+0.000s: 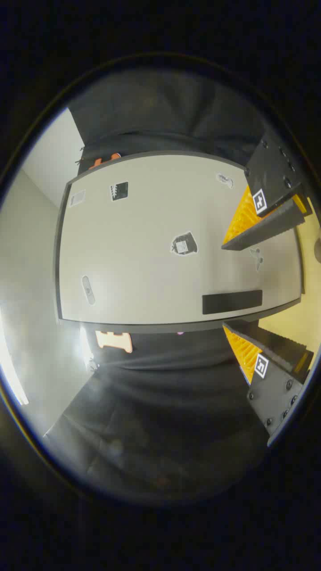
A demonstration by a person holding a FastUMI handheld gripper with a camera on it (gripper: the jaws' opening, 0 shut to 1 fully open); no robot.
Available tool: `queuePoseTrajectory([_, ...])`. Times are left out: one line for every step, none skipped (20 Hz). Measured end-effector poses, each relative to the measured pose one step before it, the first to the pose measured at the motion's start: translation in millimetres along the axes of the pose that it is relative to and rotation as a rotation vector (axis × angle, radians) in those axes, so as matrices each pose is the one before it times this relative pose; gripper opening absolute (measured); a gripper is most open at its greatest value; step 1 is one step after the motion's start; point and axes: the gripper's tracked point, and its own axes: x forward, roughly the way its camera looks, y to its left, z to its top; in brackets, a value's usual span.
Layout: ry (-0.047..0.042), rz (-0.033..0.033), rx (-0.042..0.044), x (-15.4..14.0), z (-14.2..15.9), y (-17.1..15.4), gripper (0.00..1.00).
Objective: Open the shoe cabinet door, grab the shoes and put them into the shoe cabinet, then close the shoe cabinet door.
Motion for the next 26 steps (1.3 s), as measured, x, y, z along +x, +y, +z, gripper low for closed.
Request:
queuePoseTrajectory([0.00290,-0.00009,0.00088,0.31,-1.24,1.37,0.37])
queuePoseTrajectory([0.00255,-0.00072,-0.00103,-0.15,-1.18,1.06,0.37])
queuePoseTrajectory([0.00182,-0.00328,-0.00217,-0.38,-0.94,0.46,0.37])
queuePoseTrajectory([0.00114,-0.00262,-0.00194,-0.24,-0.22,0.68,0.37])
queuePoseTrajectory([0.00099,-0.00195,-0.00052,-0.49,-0.52,0.45,0.37])
queuePoseTrajectory([-0.00036,0.00070,-0.00162,0.07,0.01,1.76,0.37])
queuePoseTrajectory([0.00052,-0.00198,-0.00824,0.40,0.17,0.04,0.37])
queuePoseTrajectory([-0.00079,-0.01305,-0.00916,0.90,0.64,-3.39,0.37])
queuePoseTrajectory([-0.00011,-0.00727,0.00215,1.57,-0.11,-2.07,0.37])
queuePoseTrajectory([0.00156,-0.00124,0.01599,1.60,-0.03,0.20,0.37])
queuePoseTrajectory([-0.00225,0.00295,0.01214,2.82,0.82,1.44,0.37])
queuePoseTrajectory([0.00208,0.00416,-0.00149,3.09,-0.79,1.77,0.37])
queuePoseTrajectory([0.00573,-0.00014,-0.00817,3.20,-2.10,0.25,0.37])
queuePoseTrajectory([0.00447,0.00334,-0.00175,3.36,-2.20,1.68,0.37])
queuePoseTrajectory([0.00393,0.00373,-0.00117,4.26,-3.07,3.42,0.37])
queuePoseTrajectory([0.00487,-0.00100,-0.00527,4.50,-2.98,1.72,0.37])
queuePoseTrajectory([0.00550,-0.00402,-0.00896,4.57,-4.39,0.92,0.37])
queuePoseTrajectory([0.00703,-0.01102,-0.00752,5.36,-4.50,0.10,0.37])
queuePoseTrajectory([0.00691,-0.01175,-0.00255,4.78,-4.90,-0.26,0.37])
queuePoseTrajectory([0.00343,-0.00813,0.00327,5.19,-3.17,0.85,0.37])
queuePoseTrajectory([0.00210,-0.00092,0.00539,5.38,-3.62,2.15,0.37])
queuePoseTrajectory([0.00006,-0.00264,0.00273,4.89,-1.48,1.67,0.37])
queuePoseTrajectory([-0.00109,-0.00100,-0.00081,4.45,-2.90,2.32,0.37])
queuePoseTrajectory([-0.00070,-0.00513,-0.00108,4.46,-1.46,1.50,0.37])
queuePoseTrajectory([-0.00061,-0.00045,0.00047,4.27,-2.02,2.12,0.37])
queuePoseTrajectory([0.00080,-0.00305,0.00063,3.92,-1.39,1.67,0.37])
